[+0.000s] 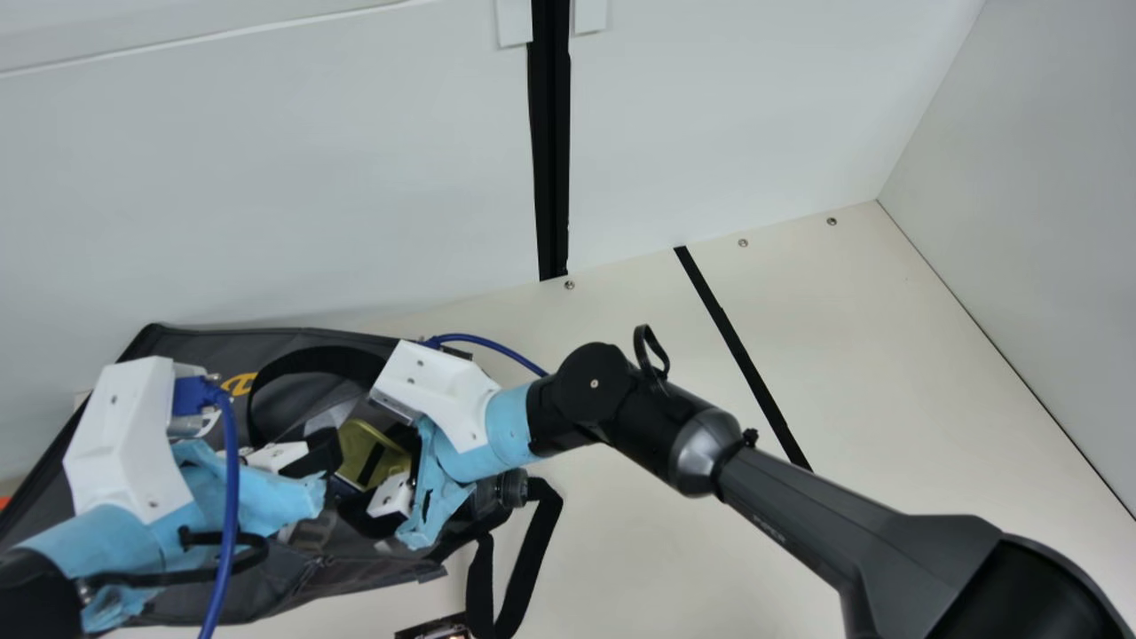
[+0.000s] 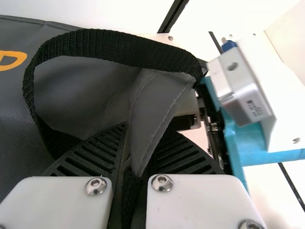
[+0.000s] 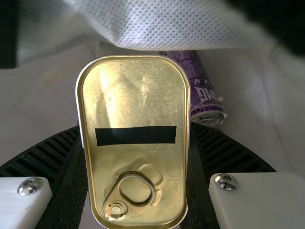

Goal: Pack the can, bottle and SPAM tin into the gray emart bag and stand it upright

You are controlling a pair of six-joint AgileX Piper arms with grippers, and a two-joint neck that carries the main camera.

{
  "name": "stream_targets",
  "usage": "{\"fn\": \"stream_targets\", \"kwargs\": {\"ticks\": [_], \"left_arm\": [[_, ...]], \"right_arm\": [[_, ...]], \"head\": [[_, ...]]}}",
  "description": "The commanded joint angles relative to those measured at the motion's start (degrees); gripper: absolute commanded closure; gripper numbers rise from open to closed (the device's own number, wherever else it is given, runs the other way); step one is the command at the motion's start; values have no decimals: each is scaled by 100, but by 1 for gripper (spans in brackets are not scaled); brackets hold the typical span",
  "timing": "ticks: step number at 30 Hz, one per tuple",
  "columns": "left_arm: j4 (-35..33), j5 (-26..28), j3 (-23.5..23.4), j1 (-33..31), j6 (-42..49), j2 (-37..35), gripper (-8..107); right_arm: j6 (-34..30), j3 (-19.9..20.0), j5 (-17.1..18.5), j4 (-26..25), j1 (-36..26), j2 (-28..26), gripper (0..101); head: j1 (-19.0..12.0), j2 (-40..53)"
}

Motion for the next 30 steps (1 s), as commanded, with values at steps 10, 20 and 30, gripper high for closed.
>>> {"fn": "stream_targets", "kwargs": {"ticks": [10,20,30], "left_arm": [[0,0,0,0,0,0,107],[0,0,0,0,0,0,107],[0,0,0,0,0,0,107]], "right_arm": [[169,-219,-123,-60,120,252,101],[274,-303,-221,-137,180,347,78],[357,-292,-285,-186,216,329,45]], "head": [[-130,-5],[-130,-5],[-130,-5]]}}
